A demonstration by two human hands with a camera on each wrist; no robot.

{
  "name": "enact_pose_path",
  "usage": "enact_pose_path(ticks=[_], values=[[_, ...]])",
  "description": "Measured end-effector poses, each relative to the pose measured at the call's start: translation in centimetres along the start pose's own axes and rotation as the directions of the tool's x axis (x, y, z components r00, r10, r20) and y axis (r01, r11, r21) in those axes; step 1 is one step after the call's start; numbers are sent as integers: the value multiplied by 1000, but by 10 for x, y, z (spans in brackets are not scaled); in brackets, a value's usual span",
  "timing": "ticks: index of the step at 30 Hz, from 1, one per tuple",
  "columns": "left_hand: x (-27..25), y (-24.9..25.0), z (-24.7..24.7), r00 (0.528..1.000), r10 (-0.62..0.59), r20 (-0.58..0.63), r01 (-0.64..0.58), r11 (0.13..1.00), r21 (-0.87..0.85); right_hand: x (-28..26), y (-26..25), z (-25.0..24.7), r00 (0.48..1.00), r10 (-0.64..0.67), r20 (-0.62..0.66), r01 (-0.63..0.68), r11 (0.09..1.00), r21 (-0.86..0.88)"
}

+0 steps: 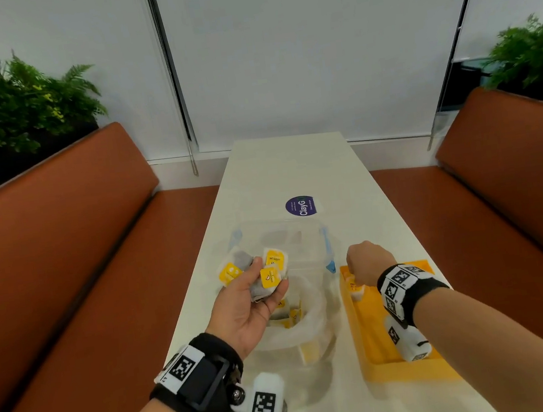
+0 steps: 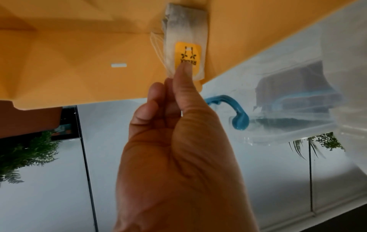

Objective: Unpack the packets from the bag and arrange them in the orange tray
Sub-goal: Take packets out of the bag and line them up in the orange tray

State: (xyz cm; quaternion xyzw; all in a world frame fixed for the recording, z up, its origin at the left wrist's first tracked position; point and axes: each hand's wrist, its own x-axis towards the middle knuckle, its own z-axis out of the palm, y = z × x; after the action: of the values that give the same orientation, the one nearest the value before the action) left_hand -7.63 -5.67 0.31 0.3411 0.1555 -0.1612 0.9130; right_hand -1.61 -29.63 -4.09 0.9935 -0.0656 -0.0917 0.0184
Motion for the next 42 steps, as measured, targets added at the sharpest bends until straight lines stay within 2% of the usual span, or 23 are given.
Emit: enact_pose_path(ticks=[5,9,11,13,15,17,19,23,27,29,34,38,42], values=[[1,0,1,1000,-6,-2,6,1000,7,-5,2,-15,992,22,-121,5,975,220],[-1,-1,3,1000,1,-6,-1,1000,12,-22,-8,-46,959,-7,-285,118,920,375],[-2,-2,4,1000,3,-6,-3,1000,20,-39,-22,-63,943,-76,-323,244,818,521],[-3,-3,4,1000,-8,17,8,1000,24,-61,-40,-78,924,-194,-330,373,645,666],[-3,-3,4,999,-17,51,15,999,31,-80,-54,-88,876,-321,-359,482,569,666],[-4,-2,5,995,-24,93,19,999,49,-90,-65,-91,819,-439,-370,572,575,585],[-5,-3,6,992,-30,125,22,997,69,-95,-73,-91,790,-509,-341,611,613,501],[-6,-3,7,992,-44,121,36,997,66,-99,-83,-85,800,-492,-343,600,660,452],[-10,0,9,994,-58,97,57,998,9,-100,-87,-81,876,-363,-317,480,719,502],[-12,0,11,993,-59,97,58,998,11,-101,-87,-80,897,-328,-297,440,730,523],[-14,-2,12,994,-56,98,49,996,70,-105,-88,-80,887,-349,-303,462,655,598],[-13,-2,11,989,-72,129,59,993,103,-106,-83,-84,892,-392,-225,423,548,722],[-12,-1,9,988,-76,135,50,981,188,-105,-76,-88,881,-456,-128,399,568,720]])
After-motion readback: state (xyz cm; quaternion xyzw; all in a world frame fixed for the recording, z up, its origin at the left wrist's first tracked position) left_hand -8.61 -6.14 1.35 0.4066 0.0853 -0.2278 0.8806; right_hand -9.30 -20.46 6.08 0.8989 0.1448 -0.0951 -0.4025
